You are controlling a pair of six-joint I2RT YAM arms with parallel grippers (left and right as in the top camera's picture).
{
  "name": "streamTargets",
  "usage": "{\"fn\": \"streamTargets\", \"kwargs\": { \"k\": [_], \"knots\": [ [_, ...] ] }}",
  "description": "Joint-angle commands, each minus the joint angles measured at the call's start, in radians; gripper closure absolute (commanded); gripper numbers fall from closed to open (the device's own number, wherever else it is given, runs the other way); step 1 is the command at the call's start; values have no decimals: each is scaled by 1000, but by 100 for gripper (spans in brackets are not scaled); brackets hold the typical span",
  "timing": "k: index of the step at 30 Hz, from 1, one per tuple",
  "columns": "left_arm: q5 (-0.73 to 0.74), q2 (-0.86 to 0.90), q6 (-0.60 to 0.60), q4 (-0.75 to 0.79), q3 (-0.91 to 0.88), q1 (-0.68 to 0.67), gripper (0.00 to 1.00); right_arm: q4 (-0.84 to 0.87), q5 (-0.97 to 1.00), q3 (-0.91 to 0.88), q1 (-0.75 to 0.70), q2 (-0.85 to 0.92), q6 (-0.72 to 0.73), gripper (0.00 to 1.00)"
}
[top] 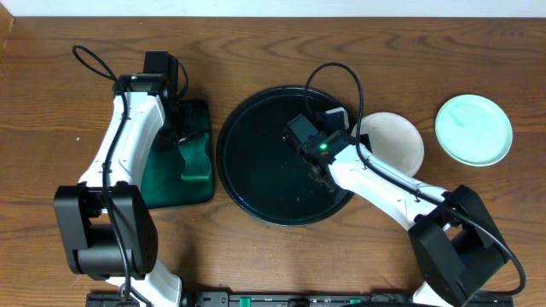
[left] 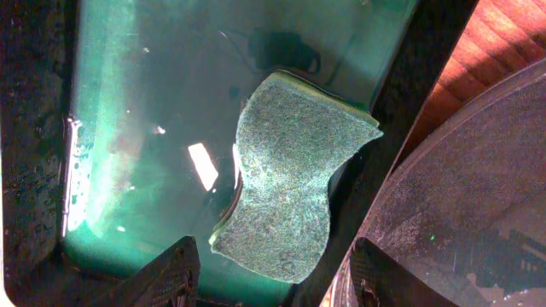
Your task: Clean dirty plates on tray and stack at the side
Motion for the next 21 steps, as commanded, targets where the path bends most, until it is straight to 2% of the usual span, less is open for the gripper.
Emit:
{"fn": "streamTargets", "kwargs": {
  "k": [1, 12, 21],
  "knots": [
    [-8, 11, 6, 2, -11, 7, 42, 16, 3, 6, -7, 11, -63, 14],
    [-8, 11, 6, 12, -11, 7, 42, 30, 13, 6, -11, 107, -63, 13],
    [-8, 11, 6, 26, -11, 7, 42, 21, 163, 6, -11, 153, -64, 11]
  ]
}}
